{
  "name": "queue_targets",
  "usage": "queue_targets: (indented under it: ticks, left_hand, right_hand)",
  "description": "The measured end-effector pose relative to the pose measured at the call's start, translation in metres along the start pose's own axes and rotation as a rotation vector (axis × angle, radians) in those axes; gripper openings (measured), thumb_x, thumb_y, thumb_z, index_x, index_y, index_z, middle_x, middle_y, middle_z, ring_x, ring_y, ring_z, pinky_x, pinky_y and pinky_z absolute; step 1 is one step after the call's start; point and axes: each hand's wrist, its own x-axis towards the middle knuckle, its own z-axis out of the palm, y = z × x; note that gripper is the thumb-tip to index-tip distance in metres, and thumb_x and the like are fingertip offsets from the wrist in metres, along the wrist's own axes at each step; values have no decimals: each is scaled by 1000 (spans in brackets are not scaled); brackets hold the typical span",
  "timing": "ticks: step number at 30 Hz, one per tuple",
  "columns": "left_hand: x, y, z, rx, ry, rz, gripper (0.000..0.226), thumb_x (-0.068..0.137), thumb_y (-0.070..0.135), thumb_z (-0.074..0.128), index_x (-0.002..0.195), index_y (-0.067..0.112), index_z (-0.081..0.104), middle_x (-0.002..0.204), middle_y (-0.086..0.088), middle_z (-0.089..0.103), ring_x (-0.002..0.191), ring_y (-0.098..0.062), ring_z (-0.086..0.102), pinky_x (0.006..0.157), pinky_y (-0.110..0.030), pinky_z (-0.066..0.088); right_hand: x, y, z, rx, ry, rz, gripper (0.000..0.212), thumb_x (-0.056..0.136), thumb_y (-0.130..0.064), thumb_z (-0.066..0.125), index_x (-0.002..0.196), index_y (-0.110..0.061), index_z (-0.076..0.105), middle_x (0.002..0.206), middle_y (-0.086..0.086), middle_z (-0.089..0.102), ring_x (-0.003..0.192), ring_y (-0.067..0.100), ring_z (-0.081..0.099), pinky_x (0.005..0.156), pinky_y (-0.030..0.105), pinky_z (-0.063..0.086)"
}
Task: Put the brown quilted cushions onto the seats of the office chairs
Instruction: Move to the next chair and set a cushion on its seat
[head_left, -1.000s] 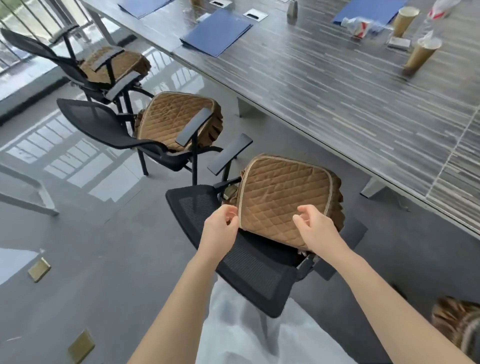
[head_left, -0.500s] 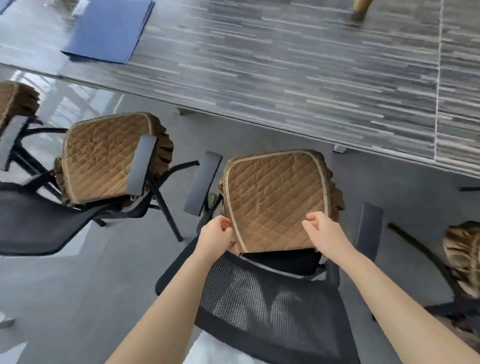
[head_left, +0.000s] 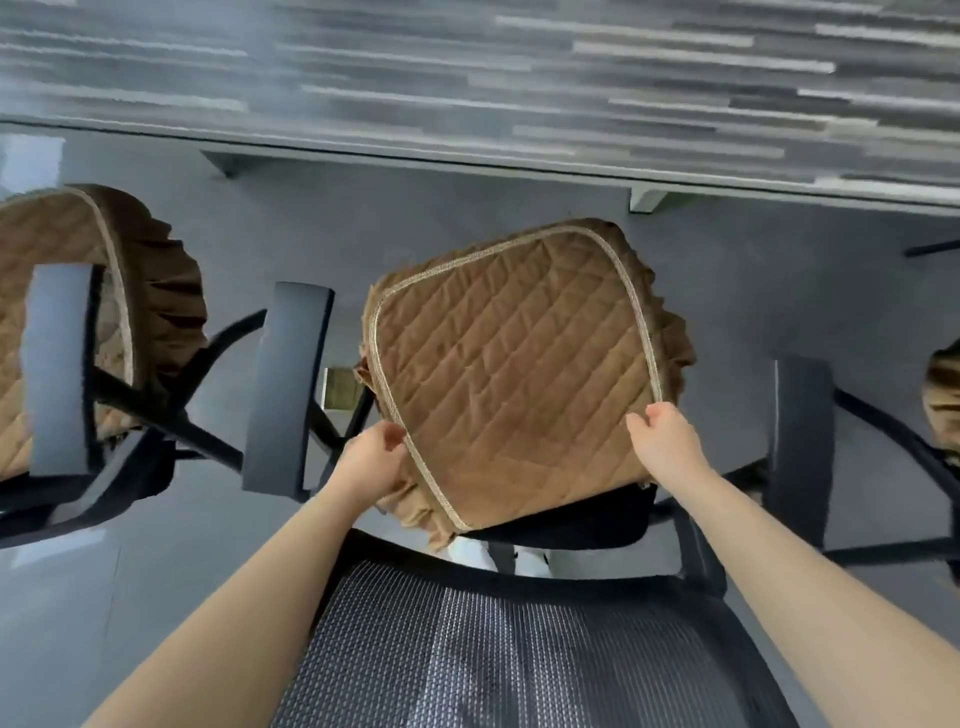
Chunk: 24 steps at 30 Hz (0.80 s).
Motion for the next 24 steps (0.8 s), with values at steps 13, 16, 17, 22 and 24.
queue_targets:
  ticks: [13, 16, 17, 22, 24]
  left_hand:
    - [42, -38, 49, -295, -120, -191, 51, 77, 42, 66, 121, 19, 54, 117, -1, 65, 107, -24, 62, 98, -46, 50]
    - [46, -35, 53, -224, -162, -196, 82, 70, 49, 65, 141, 16, 40, 126, -6, 62, 113, -30, 60, 101, -46, 47]
    - [52, -36, 52, -245, -148, -209, 78, 76, 44, 66, 142, 13, 38, 128, -7, 61, 114, -30, 60, 101, -46, 47]
    - [88, -50, 37, -445, -137, -285, 86, 73, 32, 78, 143, 7, 34, 120, -13, 64, 102, -27, 65, 95, -44, 52]
    - [88, -52, 40, -356, -145, -218, 57, 78, 23, 77, 124, 10, 47, 113, -9, 65, 94, -23, 63, 84, -35, 53]
  right_hand:
    - [73, 53, 46, -22, 40, 203, 93, 84, -44, 65, 147, 3, 14, 145, 26, 35, 133, 41, 37, 109, 52, 32]
    - [77, 56, 55, -39, 52, 202, 104, 81, -47, 68, 149, 2, 7, 148, 26, 33, 134, 42, 35, 109, 52, 34]
    - [79, 57, 58, -39, 64, 211, 105, 80, -48, 69, 149, 1, 6, 147, 26, 33, 134, 44, 35, 108, 52, 34]
    - [87, 58, 67, -92, 110, 224, 102, 83, -46, 68, 147, 5, 8, 146, 30, 31, 134, 47, 29, 110, 49, 25]
    - [91, 61, 70, -92, 130, 226, 99, 82, -45, 69, 146, 5, 11, 145, 30, 31, 134, 47, 28, 112, 50, 22]
